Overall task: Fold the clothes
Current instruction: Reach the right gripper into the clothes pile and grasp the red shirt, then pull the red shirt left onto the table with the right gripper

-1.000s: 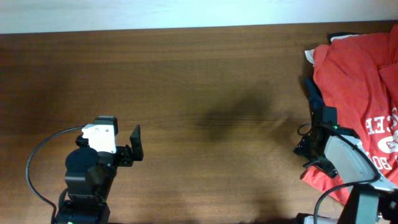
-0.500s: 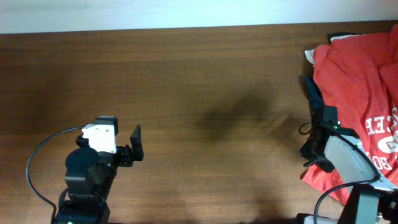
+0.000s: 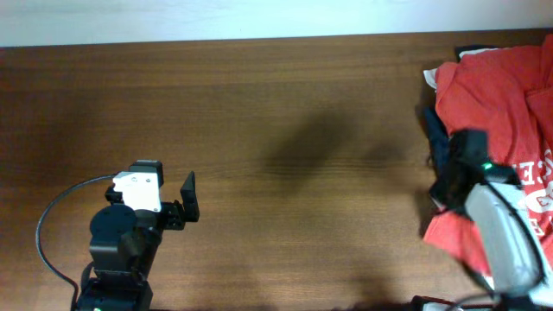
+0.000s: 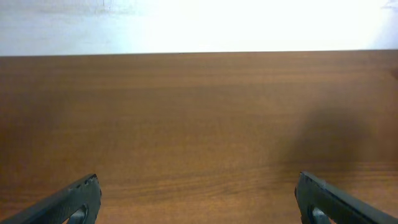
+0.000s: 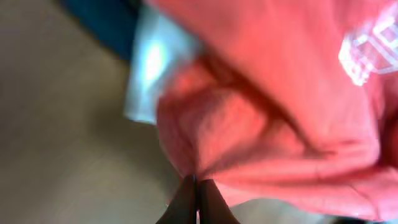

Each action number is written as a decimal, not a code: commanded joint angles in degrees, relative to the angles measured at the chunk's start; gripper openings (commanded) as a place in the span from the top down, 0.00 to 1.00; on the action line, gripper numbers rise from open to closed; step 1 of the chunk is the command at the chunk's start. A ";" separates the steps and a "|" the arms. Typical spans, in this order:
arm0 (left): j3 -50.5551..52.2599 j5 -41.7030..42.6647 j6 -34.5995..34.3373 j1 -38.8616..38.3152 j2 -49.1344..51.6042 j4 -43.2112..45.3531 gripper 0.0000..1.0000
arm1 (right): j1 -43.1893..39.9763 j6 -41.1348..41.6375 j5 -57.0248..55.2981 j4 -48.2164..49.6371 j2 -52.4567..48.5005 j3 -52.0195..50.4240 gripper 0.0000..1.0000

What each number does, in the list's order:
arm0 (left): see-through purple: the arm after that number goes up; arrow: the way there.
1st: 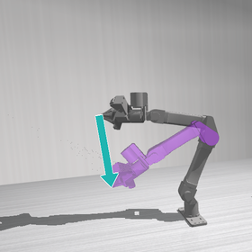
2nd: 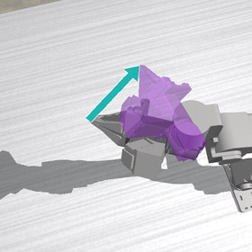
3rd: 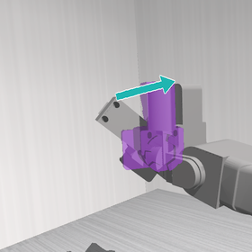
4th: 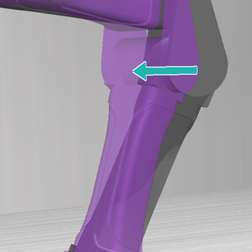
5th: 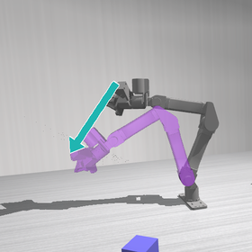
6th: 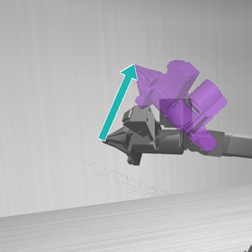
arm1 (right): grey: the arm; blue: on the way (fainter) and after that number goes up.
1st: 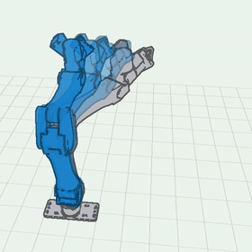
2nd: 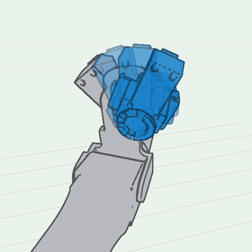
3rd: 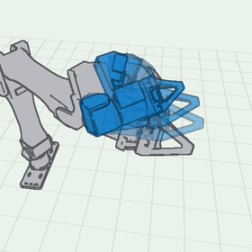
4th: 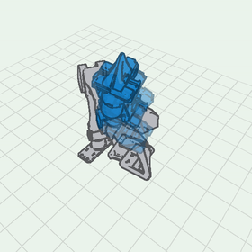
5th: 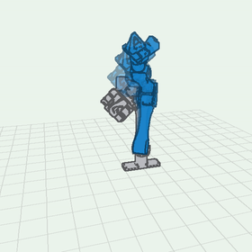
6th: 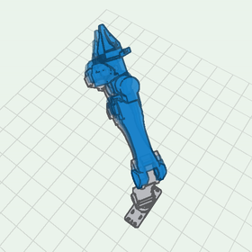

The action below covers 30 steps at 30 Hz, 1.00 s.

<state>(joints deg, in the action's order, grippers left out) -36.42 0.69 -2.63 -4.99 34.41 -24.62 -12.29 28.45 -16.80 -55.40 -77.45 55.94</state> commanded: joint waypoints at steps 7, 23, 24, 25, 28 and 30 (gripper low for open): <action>-1.25 0.61 -0.37 0.28 0.02 0.52 0.01 | -0.13 -24.06 25.51 -2.75 4.57 40.17 0.96; -1.25 0.44 -0.35 0.28 0.02 0.55 0.01 | 26.69 -40.44 64.78 -17.42 -10.29 49.81 0.96; -1.25 0.44 -0.35 0.28 0.02 0.55 0.01 | 29.53 -40.44 62.53 -17.11 -12.35 49.81 0.96; -1.25 0.44 -0.35 0.28 0.02 0.55 0.01 | 32.63 -39.82 59.17 -16.46 -15.02 49.81 0.96; -1.25 0.44 -0.35 0.28 0.02 0.55 0.01 | 40.39 -37.62 56.08 -13.18 -22.47 49.81 0.96; -1.25 0.44 -0.35 0.28 0.02 0.55 0.01 | 43.01 -35.32 53.59 -11.32 -25.35 49.81 0.96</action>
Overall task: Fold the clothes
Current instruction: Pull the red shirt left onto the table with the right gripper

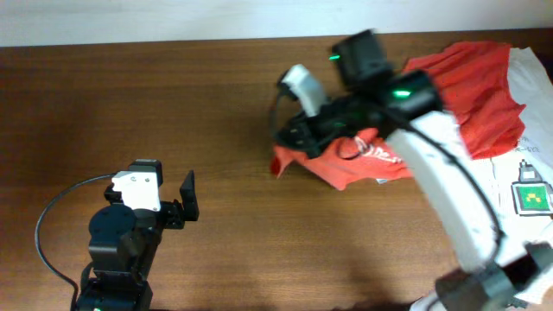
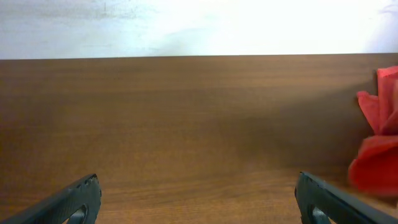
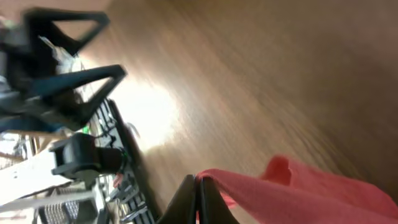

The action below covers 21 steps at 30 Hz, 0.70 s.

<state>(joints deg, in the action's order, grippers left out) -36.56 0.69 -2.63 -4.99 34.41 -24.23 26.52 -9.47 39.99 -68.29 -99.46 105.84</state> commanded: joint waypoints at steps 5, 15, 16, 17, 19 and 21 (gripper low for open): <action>-1.11 0.46 -0.35 0.28 0.02 0.15 0.01 | 6.84 5.97 -13.40 6.75 -6.34 -0.09 0.68; -1.05 6.80 -5.70 0.28 1.84 0.17 0.01 | -13.03 18.14 -25.90 -4.35 -2.71 0.13 0.01; -1.05 8.79 -5.68 0.26 4.11 0.44 0.01 | -15.93 18.12 -26.18 -6.67 -1.90 0.13 0.01; -1.05 10.36 -5.70 0.26 5.70 0.72 0.02 | -18.78 18.14 -26.12 -9.18 -1.33 0.15 0.01; -1.05 15.72 -5.70 -0.72 12.68 2.62 0.02 | -23.67 18.12 -25.66 -13.27 -1.16 0.13 0.01; -1.05 19.32 -5.73 -2.97 20.37 6.32 0.02 | -27.28 18.12 -25.68 -16.06 -1.18 0.13 0.01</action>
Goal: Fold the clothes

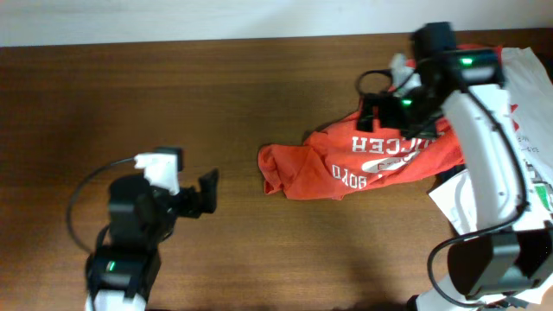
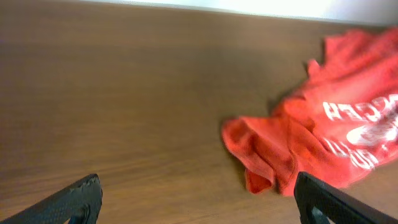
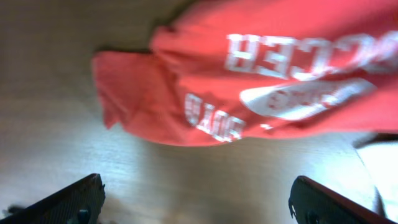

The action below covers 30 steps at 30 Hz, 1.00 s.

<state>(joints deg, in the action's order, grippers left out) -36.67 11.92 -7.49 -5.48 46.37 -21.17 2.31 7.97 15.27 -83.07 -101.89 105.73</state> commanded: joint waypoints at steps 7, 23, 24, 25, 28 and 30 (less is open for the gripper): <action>-0.94 8.90 -10.71 -15.13 37.22 21.16 0.01 | -9.22 -0.66 -0.96 -5.64 1.25 0.24 0.01; -1.01 -13.99 -14.73 -9.53 41.24 36.59 1.00 | -9.14 -0.57 -8.94 -7.63 1.25 0.24 0.02; -1.03 -14.34 -13.70 -4.00 37.79 36.02 1.00 | -9.14 -0.57 -8.92 -7.63 1.25 0.24 0.01; -1.03 -14.36 -13.40 -1.29 36.30 36.02 1.00 | -9.14 -0.57 -8.92 -7.61 1.25 0.24 0.01; -2.56 -14.14 -10.19 14.86 32.57 35.74 0.98 | -9.14 -0.57 -8.90 -7.61 1.25 0.24 0.01; -4.66 -8.57 -9.55 21.33 33.77 33.90 0.01 | -9.14 -0.57 -8.90 -7.65 1.25 0.24 0.01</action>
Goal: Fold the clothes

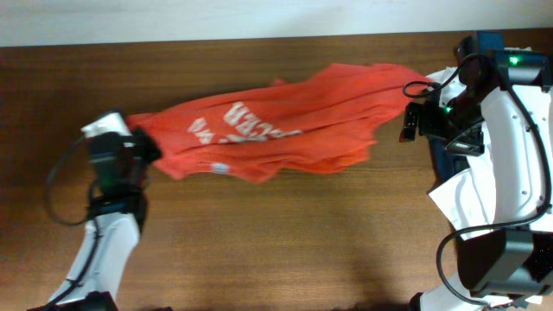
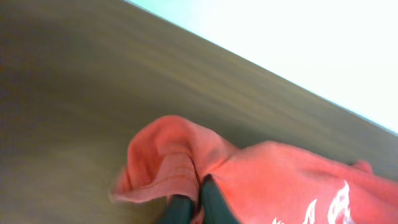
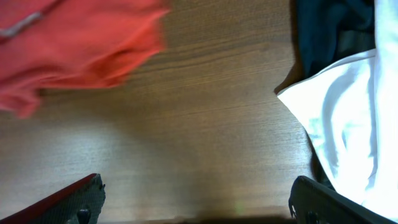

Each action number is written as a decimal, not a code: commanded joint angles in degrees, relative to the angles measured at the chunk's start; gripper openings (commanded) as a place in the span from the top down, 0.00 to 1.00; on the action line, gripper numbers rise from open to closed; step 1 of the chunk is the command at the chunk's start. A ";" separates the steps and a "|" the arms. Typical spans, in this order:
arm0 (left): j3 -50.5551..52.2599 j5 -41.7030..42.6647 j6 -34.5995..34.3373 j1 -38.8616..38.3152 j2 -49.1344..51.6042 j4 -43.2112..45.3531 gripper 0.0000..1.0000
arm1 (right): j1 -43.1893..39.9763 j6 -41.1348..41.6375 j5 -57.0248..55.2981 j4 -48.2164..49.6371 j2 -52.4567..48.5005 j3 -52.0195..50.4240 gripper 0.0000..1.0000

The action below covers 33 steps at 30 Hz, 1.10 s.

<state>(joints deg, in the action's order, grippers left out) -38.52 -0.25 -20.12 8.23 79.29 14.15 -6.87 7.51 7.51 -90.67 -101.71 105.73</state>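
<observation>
A red T-shirt with white lettering [image 1: 276,121] lies stretched across the middle of the brown table [image 1: 276,242], from the far left to the right arm. My left gripper [image 2: 193,208] is shut on the shirt's left end [image 2: 180,168], at the table's left [image 1: 143,149]. Beyond the shirt's right end, my right gripper [image 3: 196,202] hangs open above bare wood, nothing between its fingers; the shirt's right edge [image 3: 68,56] shows at its upper left.
A pile of other clothes sits at the right edge: a white garment [image 3: 354,124] and a dark blue one [image 3: 329,31]. The right arm [image 1: 492,121] stands over that pile. The table's far edge meets a white wall.
My left gripper, then open near the table's front left, is now shut on the shirt's left end further back. The shirt is spread further left. The right gripper stays open, now beyond the shirt's right end.
My right gripper was shut on the red shirt in the pile at the right. Then it held the shirt over the table's middle. Then it was open and the shirt lay crumpled at centre right. Now my left gripper holds the shirt's left end, the shirt drawn out leftward.
</observation>
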 commanded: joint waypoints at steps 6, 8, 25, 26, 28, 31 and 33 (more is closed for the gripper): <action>-3.21 26.82 -1.38 4.52 1.33 -23.34 0.01 | 0.04 -0.13 -1.14 -0.04 1.07 0.24 0.01; -3.15 26.73 -2.60 -1.57 2.54 -32.11 0.01 | 0.04 -0.13 -1.14 -0.02 1.07 0.24 0.01; -2.91 7.21 -8.92 -17.94 15.10 -29.66 1.00 | 0.04 -0.15 -3.04 -1.03 1.07 0.24 0.01; -2.91 5.68 -8.48 -15.72 13.14 -31.93 1.00 | 0.04 -0.15 -3.41 -1.03 1.07 0.24 0.01; -3.23 2.10 -8.50 -10.51 8.68 -35.89 1.00 | 0.04 -0.15 -3.72 -1.03 1.07 0.24 0.01; -5.95 -0.61 -7.30 2.05 -0.46 -39.54 1.00 | 0.04 -0.13 -3.69 -0.66 1.07 0.24 0.01; -7.56 -0.46 -7.21 9.55 -4.83 -38.64 0.95 | 0.04 -0.13 -3.69 -0.48 1.05 0.24 0.01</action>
<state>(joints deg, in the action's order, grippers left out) -42.76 2.50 -28.95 9.80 80.77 -25.28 -6.87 7.46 5.13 -91.33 -101.71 105.73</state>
